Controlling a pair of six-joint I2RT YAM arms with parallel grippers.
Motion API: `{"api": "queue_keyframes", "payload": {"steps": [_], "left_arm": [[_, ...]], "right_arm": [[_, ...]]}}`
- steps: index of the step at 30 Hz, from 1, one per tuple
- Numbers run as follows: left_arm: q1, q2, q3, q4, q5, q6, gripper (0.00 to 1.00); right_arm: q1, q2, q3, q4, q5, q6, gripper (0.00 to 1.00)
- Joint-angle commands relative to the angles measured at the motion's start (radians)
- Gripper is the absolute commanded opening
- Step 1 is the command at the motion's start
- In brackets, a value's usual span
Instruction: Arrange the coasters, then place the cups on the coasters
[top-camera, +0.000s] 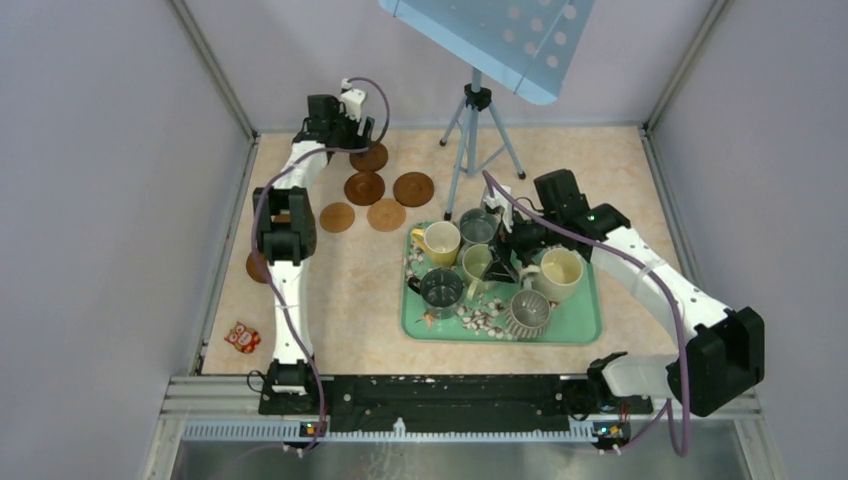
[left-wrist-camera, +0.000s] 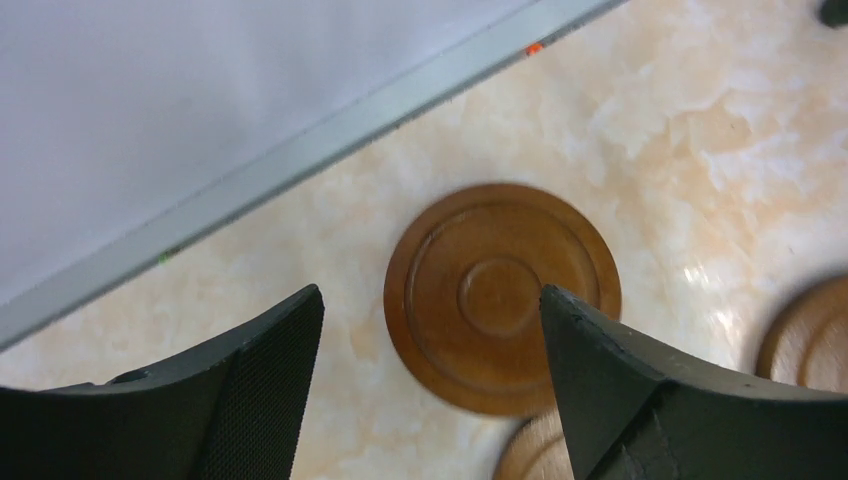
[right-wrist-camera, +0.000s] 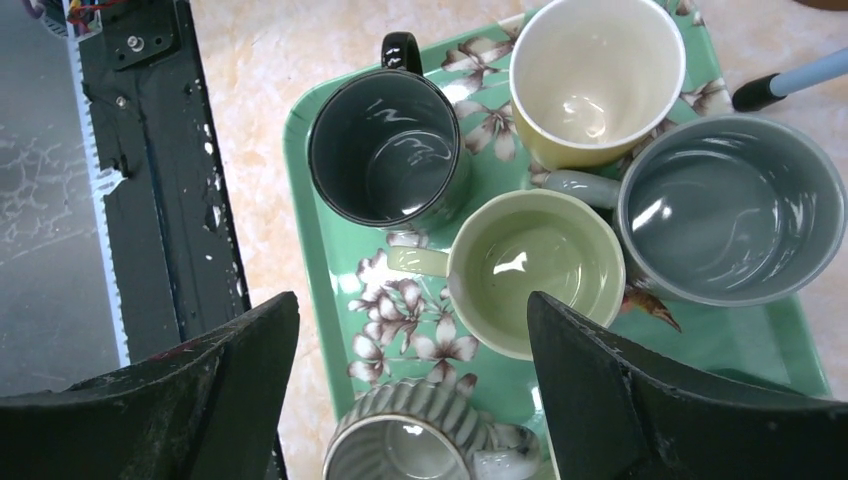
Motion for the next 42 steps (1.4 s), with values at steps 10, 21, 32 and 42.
{"api": "queue_keyframes", "payload": {"steps": [10, 21, 32, 42], "left_arm": [[-0.029, 0.161, 0.167, 0.011, -0.137, 0.029, 0.71], [0.053, 0.039, -0.047, -0.093, -0.175, 0.111, 0.54], [0.203, -0.16, -0.384, -0.129, -0.143, 0.205, 0.41], [0.215, -0.222, -0.374, -0.156, -0.067, 0.16, 0.6]], "right_arm": [[0.001, -0.064, -0.007, 0.04, -0.031, -0.04, 0.83], [0.001, -0.002, -0.007, 0.08, -0.064, -0.084, 0.83], [0.001, 0.004, -0.088, 0.226, -0.138, -0.034, 0.83], [0.001, -0.024, -0.11, 0.243, -0.131, -0.039, 0.83]]}}
